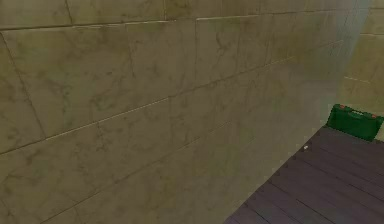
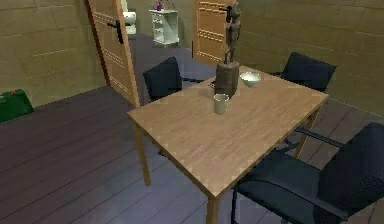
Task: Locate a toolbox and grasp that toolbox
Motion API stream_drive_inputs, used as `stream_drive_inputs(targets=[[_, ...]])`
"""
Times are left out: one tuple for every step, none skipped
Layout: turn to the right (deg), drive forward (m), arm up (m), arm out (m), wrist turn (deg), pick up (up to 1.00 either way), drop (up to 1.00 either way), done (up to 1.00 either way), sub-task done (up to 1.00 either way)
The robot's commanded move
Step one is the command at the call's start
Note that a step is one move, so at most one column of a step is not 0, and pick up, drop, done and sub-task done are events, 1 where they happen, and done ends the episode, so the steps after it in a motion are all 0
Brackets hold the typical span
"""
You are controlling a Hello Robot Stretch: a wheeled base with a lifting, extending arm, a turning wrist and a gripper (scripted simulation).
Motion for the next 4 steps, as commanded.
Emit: stream_drive_inputs(targets=[[15.0,0.00,0.00,0.00,0.0,0.00,0.00,0.00,0.00],[0.0,0.05,0.00,0.00,0.0,0.00,0.00,0.00,0.00],[30.0,0.00,0.00,0.00,0.0,0.00,0.00,0.00,0.00],[3.0,0.00,0.00,0.00,0.0,0.00,0.00,0.00,0.00]])
